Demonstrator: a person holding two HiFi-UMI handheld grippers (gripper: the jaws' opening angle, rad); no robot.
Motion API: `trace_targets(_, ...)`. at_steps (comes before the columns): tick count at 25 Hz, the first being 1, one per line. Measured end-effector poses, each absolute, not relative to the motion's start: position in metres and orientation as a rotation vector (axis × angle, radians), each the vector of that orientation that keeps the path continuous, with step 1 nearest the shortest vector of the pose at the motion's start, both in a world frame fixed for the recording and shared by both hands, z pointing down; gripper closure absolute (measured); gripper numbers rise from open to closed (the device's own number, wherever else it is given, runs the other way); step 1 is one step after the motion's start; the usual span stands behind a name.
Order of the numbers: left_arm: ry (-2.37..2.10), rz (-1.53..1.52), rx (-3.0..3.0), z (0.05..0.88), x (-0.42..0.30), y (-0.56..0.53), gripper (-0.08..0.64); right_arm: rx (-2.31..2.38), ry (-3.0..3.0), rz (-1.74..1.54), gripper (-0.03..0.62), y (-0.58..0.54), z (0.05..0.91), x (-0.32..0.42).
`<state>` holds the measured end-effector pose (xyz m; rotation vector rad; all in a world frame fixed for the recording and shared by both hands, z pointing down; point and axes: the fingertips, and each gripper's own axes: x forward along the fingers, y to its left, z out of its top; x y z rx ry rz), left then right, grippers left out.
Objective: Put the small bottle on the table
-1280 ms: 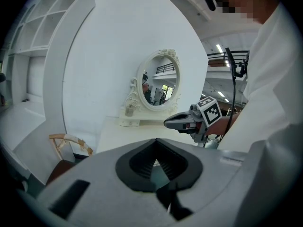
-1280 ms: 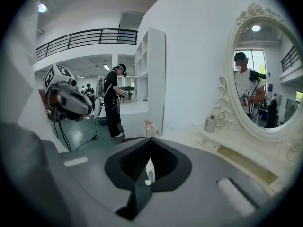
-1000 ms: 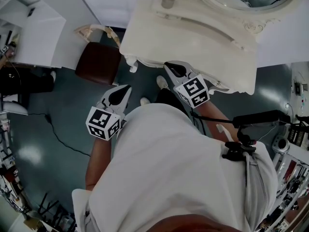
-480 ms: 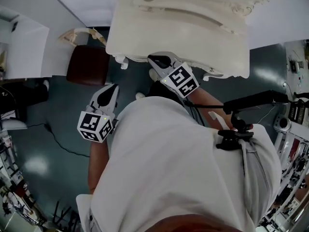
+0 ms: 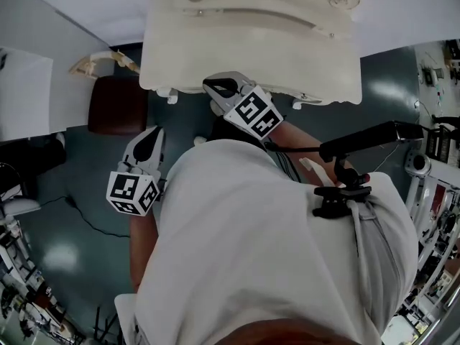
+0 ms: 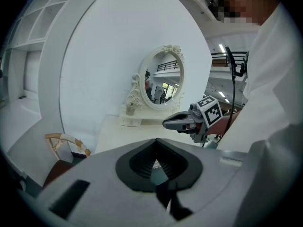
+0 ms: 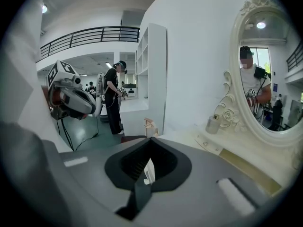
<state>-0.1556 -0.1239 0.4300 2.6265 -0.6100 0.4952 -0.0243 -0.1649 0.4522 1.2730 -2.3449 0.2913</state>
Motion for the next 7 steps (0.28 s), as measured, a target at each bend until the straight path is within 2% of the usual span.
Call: trace_targets(7,-0.596,0.512,2.629,0.425,-0.149,-0.148,0.557,1.278,-2.339,0.3,0.592,-0.187,0.452,-0.018)
